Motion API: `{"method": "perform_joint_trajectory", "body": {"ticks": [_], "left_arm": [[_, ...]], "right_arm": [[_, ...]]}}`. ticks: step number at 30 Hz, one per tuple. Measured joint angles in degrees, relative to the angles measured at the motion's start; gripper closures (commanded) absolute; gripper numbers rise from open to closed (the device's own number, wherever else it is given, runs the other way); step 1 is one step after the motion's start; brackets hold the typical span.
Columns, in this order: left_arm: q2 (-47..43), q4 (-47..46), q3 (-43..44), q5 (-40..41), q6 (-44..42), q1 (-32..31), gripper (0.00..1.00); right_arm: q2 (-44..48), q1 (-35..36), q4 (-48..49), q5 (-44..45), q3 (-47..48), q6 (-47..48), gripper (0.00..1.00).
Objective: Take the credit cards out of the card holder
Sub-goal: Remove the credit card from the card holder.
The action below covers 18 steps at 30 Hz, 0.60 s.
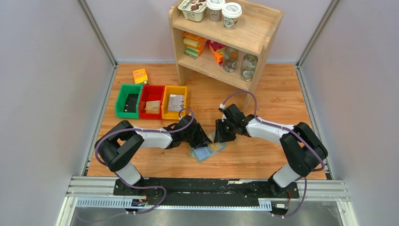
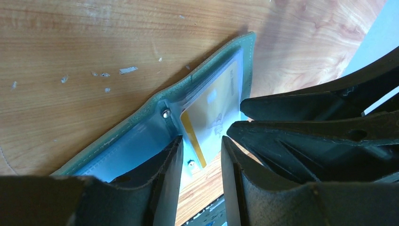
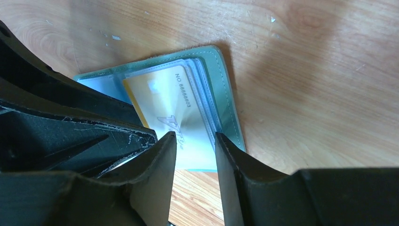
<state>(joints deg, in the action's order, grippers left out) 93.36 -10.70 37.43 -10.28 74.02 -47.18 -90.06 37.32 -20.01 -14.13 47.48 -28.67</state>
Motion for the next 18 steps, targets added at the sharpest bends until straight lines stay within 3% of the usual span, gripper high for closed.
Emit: {"method": "perform_joint_trajectory", "body": {"ticks": [6, 10, 18], "left_arm": [[0.0, -0.3, -0.3, 0.3, 0.9, 0.0, 0.59], [-0.7, -1.4, -1.5, 0.8, 1.2, 0.0, 0.71], [-5.2, -7.1, -5.9, 2.8, 1.4, -0.2, 0.79]], "right_arm": [[-0.1, -0.5, 2.6, -1.7, -1.5, -0.5, 0.60], [0.6, -0.5, 4.2, -2.5, -2.8, -1.3, 0.61], [1.1, -0.5, 5.6, -3.0, -4.3, -2.8, 0.61]]}}
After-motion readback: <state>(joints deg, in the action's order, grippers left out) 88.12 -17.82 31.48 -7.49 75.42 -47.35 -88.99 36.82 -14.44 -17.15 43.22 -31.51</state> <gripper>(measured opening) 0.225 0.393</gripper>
